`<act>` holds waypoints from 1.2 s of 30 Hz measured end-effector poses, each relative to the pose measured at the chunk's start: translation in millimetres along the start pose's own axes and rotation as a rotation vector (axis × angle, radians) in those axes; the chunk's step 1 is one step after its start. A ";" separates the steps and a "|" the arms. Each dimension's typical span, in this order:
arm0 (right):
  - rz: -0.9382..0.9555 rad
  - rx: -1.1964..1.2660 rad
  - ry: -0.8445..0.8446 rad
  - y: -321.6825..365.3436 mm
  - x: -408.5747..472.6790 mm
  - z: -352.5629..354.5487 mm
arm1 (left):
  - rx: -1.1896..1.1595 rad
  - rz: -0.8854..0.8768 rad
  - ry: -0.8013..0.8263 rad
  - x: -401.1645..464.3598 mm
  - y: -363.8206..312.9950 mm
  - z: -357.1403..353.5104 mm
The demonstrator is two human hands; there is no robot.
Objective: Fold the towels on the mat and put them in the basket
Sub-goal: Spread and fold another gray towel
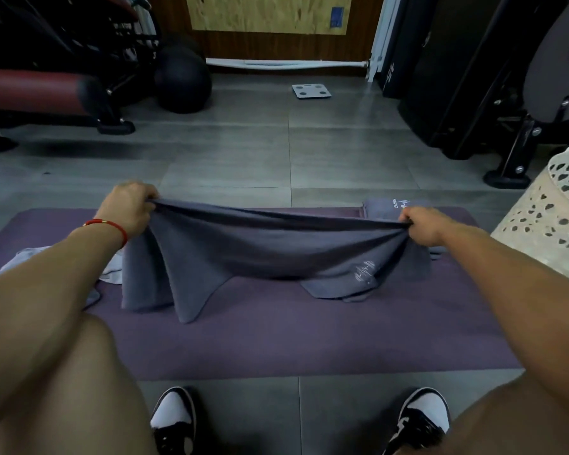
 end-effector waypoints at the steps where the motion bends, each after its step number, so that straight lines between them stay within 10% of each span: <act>1: -0.031 0.008 -0.026 -4.2 -1.4 -0.4 | 0.011 0.021 -0.002 0.8 4.1 0.2; 7: -0.214 -0.002 -0.055 -45.9 -11.6 -6.5 | -0.058 0.258 0.003 -5.9 31.8 -0.1; 17: -0.320 0.949 -0.262 -62.6 8.6 19.1 | -0.548 0.638 0.039 5.4 36.6 -23.7; 28: -0.025 0.836 -0.352 -34.0 26.5 118.5 | -0.461 0.292 -0.201 102.3 -10.4 63.8; 36: -0.093 0.543 -0.398 -127.4 -25.0 35.3 | -0.175 -0.121 0.120 0.8 -49.5 -55.5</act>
Point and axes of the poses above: each hand's wrist, its own x-axis towards the middle knuckle, its own z-axis out of the back of the hand, y = z × x, the point moved 10 cm from there along x, towards the middle knuckle, and after that the axes turned 1 degree about z, right-handed, at the moved point
